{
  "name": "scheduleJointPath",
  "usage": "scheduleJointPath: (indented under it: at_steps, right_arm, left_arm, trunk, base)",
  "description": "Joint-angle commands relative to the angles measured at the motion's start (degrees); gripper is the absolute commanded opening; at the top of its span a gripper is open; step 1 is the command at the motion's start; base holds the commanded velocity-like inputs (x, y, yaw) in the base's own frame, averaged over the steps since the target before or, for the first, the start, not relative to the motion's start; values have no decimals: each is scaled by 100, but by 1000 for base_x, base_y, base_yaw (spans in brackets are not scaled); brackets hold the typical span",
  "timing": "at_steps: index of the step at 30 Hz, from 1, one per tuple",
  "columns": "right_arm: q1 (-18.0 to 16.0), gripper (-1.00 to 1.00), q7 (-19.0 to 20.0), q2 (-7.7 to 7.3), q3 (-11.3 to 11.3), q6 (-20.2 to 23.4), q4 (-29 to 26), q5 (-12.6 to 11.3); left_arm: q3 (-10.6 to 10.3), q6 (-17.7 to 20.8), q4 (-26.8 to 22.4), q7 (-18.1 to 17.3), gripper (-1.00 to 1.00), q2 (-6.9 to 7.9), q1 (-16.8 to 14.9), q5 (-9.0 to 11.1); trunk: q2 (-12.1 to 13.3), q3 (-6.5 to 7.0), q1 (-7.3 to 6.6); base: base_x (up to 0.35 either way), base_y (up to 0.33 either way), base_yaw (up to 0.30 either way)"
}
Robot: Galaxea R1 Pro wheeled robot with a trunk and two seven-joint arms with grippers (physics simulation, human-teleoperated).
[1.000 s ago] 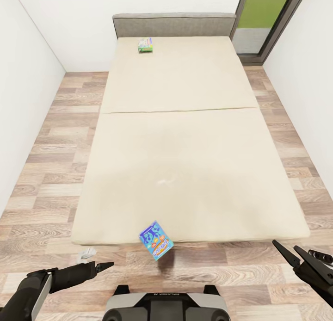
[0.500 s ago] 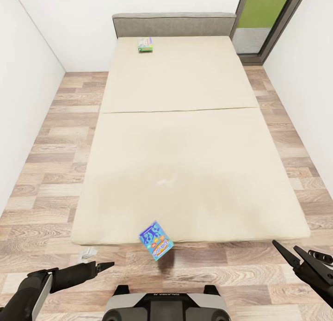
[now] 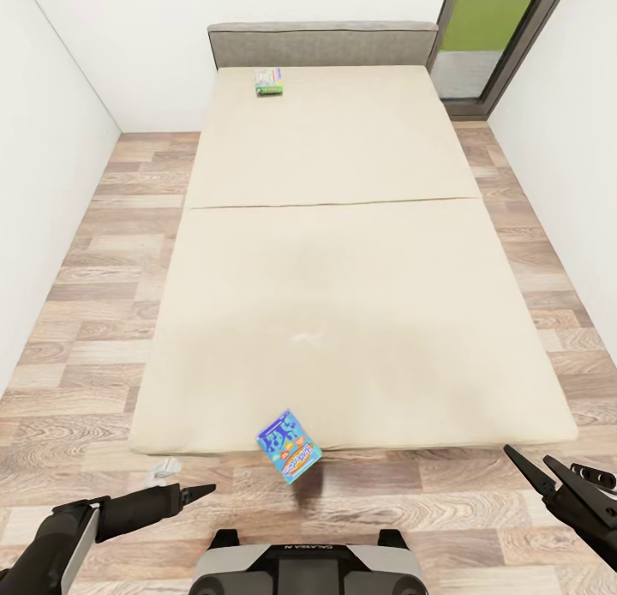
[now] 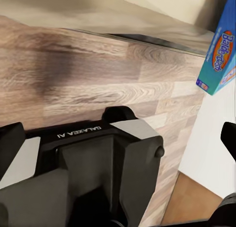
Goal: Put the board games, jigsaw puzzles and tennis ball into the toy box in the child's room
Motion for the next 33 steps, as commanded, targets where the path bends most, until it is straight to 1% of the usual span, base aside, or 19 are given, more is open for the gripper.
scheduleJointPath:
  at_steps: [1,8,13,20,25,33]
  right_arm:
    - [2,100,-9,-2,2,42,-2,-30]
    - [2,100,-12,-2,3,41,-2,-8]
    - [2,100,-8,1,5,41,-2,156]
    - [2,100,-6,5,10,41,-2,261]
    - [2,100,-5,6,11,41,-2,285]
    - [2,100,-5,7,12,41,-2,296]
  left_arm:
    - [4,41,-1,-39,100,-1,-1,21]
    - [-5,-5,0,-126,100,-19,-1,9]
    - [-16,-25,0,-152,100,-57,-1,1]
    - [-19,-30,0,-159,100,-76,-1,-3]
    - [-20,-34,0,-160,100,-81,-1,-8]
    - [-20,-35,0,-161,100,-83,-1,-10]
  trunk:
    - [-2,-2,1]
    - [-2,-2,1]
    - [-2,-2,1]
    - [-2,-2,1]
    - [-2,-2,1]
    - [-2,-2,1]
  base:
    - [0,0,0]
    - [0,0,0]
    - [0,-4,0]
    - [0,-123,0]
    - [0,-122,0]
    - [0,-32,0]
